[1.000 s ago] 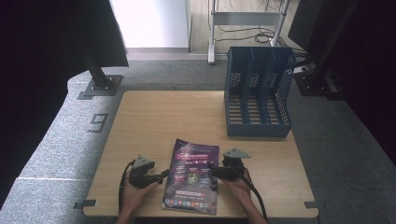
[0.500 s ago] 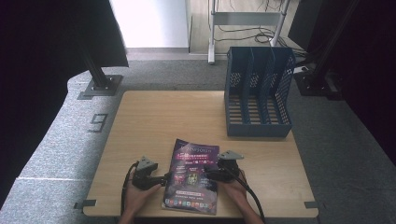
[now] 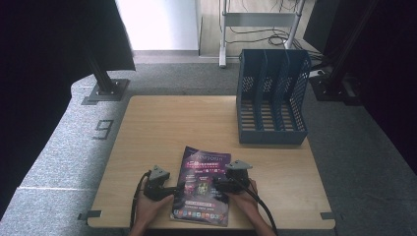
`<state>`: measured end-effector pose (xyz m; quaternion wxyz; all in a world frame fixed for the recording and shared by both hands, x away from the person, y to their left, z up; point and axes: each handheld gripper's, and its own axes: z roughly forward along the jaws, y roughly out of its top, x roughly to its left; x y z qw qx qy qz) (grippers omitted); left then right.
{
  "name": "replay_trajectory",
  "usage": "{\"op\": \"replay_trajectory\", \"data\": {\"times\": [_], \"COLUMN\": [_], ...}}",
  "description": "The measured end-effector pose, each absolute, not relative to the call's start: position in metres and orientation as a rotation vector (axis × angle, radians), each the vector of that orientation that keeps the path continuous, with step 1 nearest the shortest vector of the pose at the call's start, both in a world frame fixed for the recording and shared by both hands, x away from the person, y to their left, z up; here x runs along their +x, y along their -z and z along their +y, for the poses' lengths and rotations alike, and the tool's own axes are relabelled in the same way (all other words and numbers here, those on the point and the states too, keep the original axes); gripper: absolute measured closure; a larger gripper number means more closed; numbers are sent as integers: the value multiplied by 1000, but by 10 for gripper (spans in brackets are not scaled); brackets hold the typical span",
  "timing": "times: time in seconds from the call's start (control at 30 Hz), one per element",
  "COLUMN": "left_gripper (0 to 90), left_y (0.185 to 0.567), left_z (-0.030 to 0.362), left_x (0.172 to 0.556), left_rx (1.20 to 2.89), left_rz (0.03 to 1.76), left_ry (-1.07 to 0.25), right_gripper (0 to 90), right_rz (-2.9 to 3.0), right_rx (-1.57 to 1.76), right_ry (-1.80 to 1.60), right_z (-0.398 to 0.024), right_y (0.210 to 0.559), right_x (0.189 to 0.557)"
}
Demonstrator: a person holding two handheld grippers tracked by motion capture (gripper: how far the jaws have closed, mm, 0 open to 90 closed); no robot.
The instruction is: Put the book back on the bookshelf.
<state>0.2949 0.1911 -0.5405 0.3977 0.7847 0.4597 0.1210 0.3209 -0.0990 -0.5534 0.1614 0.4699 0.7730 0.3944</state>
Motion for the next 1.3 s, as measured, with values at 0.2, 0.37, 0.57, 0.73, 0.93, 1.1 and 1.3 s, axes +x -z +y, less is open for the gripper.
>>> {"op": "replay_trajectory", "data": {"times": [0.2, 0.37, 0.57, 0.73, 0.93, 1.1, 1.3], "left_gripper": [201, 196, 198, 197, 196, 195, 182], "left_y": [537, 537, 533, 534, 542, 546, 546], "left_z": [186, 180, 169, 163, 159, 155, 152], "left_x": [297, 305, 320, 326, 326, 327, 326], "left_rx": [1999, 2022, 2055, 2041, 2056, 2064, 2054], "left_rz": [1154, 1158, 1156, 1157, 1157, 1144, 1153], "left_ry": [-323, -328, -330, -311, -305, -305, -314], "right_gripper": [172, 172, 180, 180, 180, 181, 181], "right_rz": [2207, 2207, 2206, 2206, 2207, 2206, 2207], "right_rx": [1340, 1339, 1339, 1338, 1338, 1338, 1337], "right_ry": [-1124, -1123, -1124, -1122, -1123, -1123, -1123], "right_z": [-99, -99, -99, -99, -99, -99, -99], "right_y": [553, 553, 553, 553, 553, 553, 553], "right_x": [321, 321, 320, 320, 321, 320, 321]}}
